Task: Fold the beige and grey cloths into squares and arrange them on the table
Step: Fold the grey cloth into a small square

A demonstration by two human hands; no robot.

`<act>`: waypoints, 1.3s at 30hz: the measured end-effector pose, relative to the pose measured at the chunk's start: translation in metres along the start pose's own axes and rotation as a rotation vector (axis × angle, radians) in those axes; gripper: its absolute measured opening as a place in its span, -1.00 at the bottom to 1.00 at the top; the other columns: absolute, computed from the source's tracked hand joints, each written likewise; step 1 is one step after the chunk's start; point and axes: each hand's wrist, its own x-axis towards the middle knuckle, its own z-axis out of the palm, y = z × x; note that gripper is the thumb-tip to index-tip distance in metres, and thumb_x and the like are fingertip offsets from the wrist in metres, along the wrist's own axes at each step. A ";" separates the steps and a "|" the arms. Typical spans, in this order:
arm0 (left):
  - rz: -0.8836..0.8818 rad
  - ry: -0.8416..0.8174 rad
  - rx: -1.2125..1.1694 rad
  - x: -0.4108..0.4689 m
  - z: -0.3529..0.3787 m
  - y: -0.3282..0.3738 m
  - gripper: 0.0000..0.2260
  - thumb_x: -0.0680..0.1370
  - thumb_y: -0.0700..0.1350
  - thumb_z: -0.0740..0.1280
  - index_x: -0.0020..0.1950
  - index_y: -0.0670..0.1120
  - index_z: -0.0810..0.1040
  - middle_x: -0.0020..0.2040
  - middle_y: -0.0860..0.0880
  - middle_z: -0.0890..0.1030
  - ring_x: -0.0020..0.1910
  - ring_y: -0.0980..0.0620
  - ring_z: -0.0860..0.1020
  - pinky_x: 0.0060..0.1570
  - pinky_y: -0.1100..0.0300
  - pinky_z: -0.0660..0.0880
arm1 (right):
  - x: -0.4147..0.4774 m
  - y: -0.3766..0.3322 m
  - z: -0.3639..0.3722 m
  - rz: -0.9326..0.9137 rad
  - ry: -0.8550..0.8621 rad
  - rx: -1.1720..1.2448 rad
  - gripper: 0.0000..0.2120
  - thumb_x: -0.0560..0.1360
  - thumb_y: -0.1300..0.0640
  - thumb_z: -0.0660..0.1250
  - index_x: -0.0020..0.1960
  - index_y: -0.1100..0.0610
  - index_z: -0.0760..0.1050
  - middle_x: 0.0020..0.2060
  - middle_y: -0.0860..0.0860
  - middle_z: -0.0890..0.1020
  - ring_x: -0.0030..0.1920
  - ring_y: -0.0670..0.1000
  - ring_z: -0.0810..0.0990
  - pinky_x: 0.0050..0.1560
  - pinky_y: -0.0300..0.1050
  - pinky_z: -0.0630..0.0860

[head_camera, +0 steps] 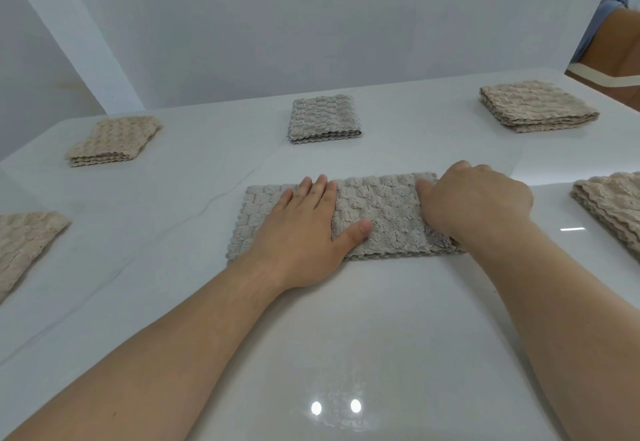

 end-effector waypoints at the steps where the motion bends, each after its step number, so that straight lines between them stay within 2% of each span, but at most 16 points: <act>1: -0.001 -0.003 0.010 0.000 0.001 0.000 -0.09 0.49 0.50 -0.28 0.67 -0.05 -0.13 0.67 -0.01 -0.13 0.64 0.04 -0.19 0.61 -0.02 -0.14 | 0.000 0.000 -0.001 -0.006 -0.017 -0.009 -0.41 0.66 -0.25 0.00 0.39 0.21 0.38 0.30 0.17 0.52 0.30 0.23 0.52 -0.03 0.05 0.31; 7: -0.005 -0.010 0.024 0.001 0.002 0.001 -0.07 0.47 0.52 -0.29 0.67 -0.06 -0.14 0.67 -0.01 -0.14 0.64 0.04 -0.19 0.60 -0.03 -0.15 | -0.004 -0.004 -0.002 -0.091 -0.062 0.067 -0.52 0.69 -0.17 0.02 0.26 0.14 0.53 0.24 0.14 0.59 0.24 0.22 0.56 -0.02 0.02 0.34; 10: -0.002 -0.012 0.019 0.000 0.002 0.001 -0.03 0.44 0.56 -0.29 0.67 -0.06 -0.14 0.67 -0.01 -0.13 0.64 0.04 -0.19 0.60 -0.04 -0.14 | -0.001 -0.003 -0.004 -0.080 -0.045 0.254 -0.55 0.68 -0.15 0.04 0.24 0.17 0.50 0.22 0.19 0.58 0.22 0.25 0.55 0.00 0.03 0.33; 14: 0.006 -0.060 0.002 0.000 -0.001 0.001 0.11 0.33 0.66 -0.26 0.66 -0.06 -0.20 0.67 -0.01 -0.18 0.63 0.03 -0.22 0.60 -0.07 -0.14 | 0.003 -0.007 -0.011 -0.096 -0.013 0.550 -0.48 0.68 -0.20 0.03 0.28 0.23 0.42 0.21 0.26 0.57 0.20 0.28 0.54 0.07 0.06 0.39; 16: 0.013 -0.091 0.000 0.000 -0.003 0.000 0.16 0.28 0.69 -0.23 0.66 -0.06 -0.24 0.66 -0.01 -0.22 0.63 0.03 -0.25 0.60 -0.06 -0.16 | 0.002 -0.012 -0.015 -0.125 0.015 0.668 -0.47 0.67 -0.22 0.04 0.24 0.23 0.43 0.14 0.21 0.59 0.09 0.23 0.54 -0.02 -0.01 0.37; 20: 0.034 -0.137 -0.026 0.000 -0.007 0.000 0.22 0.22 0.72 -0.15 0.64 -0.04 -0.30 0.65 0.02 -0.27 0.61 0.06 -0.31 0.60 -0.05 -0.20 | -0.003 -0.015 -0.027 -0.155 0.040 0.883 -0.55 0.66 -0.24 0.08 0.13 0.14 0.44 -0.14 -0.02 0.52 -0.21 -0.04 0.46 -0.29 -0.09 0.26; 22: 0.046 -0.158 -0.028 -0.001 -0.008 0.002 0.23 0.20 0.73 -0.13 0.63 -0.02 -0.33 0.65 0.04 -0.29 0.60 0.08 -0.33 0.59 -0.04 -0.22 | -0.007 -0.017 -0.032 -0.177 0.052 0.968 -0.61 0.66 -0.23 0.11 0.04 0.09 0.43 -0.22 -0.08 0.48 -0.25 -0.13 0.43 -0.33 -0.15 0.27; 24: 0.062 -0.166 -0.031 -0.002 -0.008 0.007 0.23 0.20 0.72 -0.12 0.63 -0.02 -0.33 0.64 0.06 -0.30 0.59 0.09 -0.35 0.59 -0.03 -0.23 | -0.012 -0.021 -0.036 -0.189 0.055 1.106 -0.61 0.64 -0.23 0.16 -0.05 0.09 0.44 -0.25 -0.06 0.52 -0.25 -0.06 0.50 -0.30 -0.10 0.39; 26: 0.079 -0.158 -0.059 -0.004 -0.007 0.017 0.20 0.22 0.72 -0.11 0.63 0.00 -0.33 0.64 0.07 -0.30 0.59 0.10 -0.35 0.59 -0.02 -0.24 | -0.016 -0.026 -0.038 -0.191 0.037 1.280 -0.56 0.59 -0.27 0.23 -0.08 0.13 0.47 -0.28 -0.01 0.56 -0.24 0.03 0.56 -0.16 0.07 0.56; 28: 0.112 -0.128 -0.084 -0.005 -0.003 0.028 0.16 0.26 0.71 -0.09 0.63 0.04 -0.34 0.65 0.07 -0.28 0.60 0.08 -0.35 0.59 -0.03 -0.23 | -0.021 -0.029 -0.040 -0.223 -0.014 1.403 -0.50 0.51 -0.32 0.27 -0.08 0.16 0.47 -0.32 0.03 0.54 -0.28 0.07 0.54 -0.07 0.26 0.59; 29: 0.131 -0.109 -0.087 -0.005 0.000 0.033 0.14 0.28 0.70 -0.08 0.63 0.06 -0.34 0.65 0.05 -0.27 0.60 0.06 -0.34 0.59 -0.05 -0.22 | -0.022 -0.030 -0.040 -0.250 -0.028 1.420 -0.49 0.50 -0.32 0.28 -0.08 0.17 0.46 -0.33 0.03 0.53 -0.30 0.07 0.52 -0.07 0.29 0.58; 32: 0.194 -0.054 -0.117 -0.002 0.004 0.034 0.12 0.28 0.70 0.01 0.64 0.12 -0.27 0.67 0.04 -0.19 0.63 0.03 -0.27 0.59 -0.10 -0.13 | -0.027 -0.032 -0.039 -0.297 -0.012 1.409 -0.54 0.55 -0.26 0.31 -0.05 0.17 0.49 -0.32 0.00 0.57 -0.29 0.04 0.56 -0.06 0.24 0.59; 34: 0.242 -0.034 -0.202 -0.001 -0.001 0.027 0.13 0.24 0.70 0.11 0.65 0.16 -0.16 0.67 0.07 -0.04 0.64 0.03 -0.14 0.58 -0.12 -0.04 | -0.026 -0.031 -0.037 -0.282 -0.016 1.419 -0.57 0.55 -0.24 0.33 -0.06 0.16 0.49 -0.33 -0.02 0.59 -0.28 0.03 0.59 -0.06 0.22 0.60; 37: 0.326 -0.054 -0.462 0.003 -0.008 0.016 0.14 0.22 0.62 0.30 0.65 0.12 0.01 0.58 0.08 0.22 0.59 0.00 0.15 0.54 -0.14 0.11 | -0.025 -0.027 -0.039 -0.263 -0.076 1.500 -0.58 0.49 -0.21 0.40 -0.07 0.18 0.49 -0.33 -0.03 0.58 -0.29 0.04 0.58 -0.11 0.19 0.62; 39: 0.355 -0.097 -0.688 0.004 -0.008 0.007 0.19 0.21 0.58 0.38 0.66 0.04 0.03 0.58 0.11 0.27 0.57 0.05 0.22 0.53 -0.12 0.18 | -0.024 -0.025 -0.039 -0.260 -0.133 1.593 -0.66 0.49 -0.13 0.45 -0.09 0.14 0.49 -0.32 -0.01 0.58 -0.30 0.04 0.58 -0.17 0.10 0.58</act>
